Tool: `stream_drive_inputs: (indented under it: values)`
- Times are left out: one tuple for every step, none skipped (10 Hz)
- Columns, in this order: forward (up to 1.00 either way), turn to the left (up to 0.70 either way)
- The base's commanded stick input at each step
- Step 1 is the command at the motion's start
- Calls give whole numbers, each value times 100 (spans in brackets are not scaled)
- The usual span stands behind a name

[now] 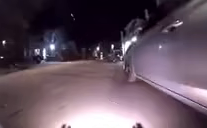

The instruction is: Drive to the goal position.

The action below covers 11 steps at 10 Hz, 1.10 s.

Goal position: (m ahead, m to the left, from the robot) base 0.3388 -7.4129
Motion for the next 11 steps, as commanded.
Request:
stream_drive_inputs:
  values:
    - [45,0]
    - [45,0]
    - [45,0]
    - [45,0]
    - [45,0]
    - [45,0]
    - [45,0]
    - [45,0]
    - [51,0]
    - [60,0]
    - [60,0]
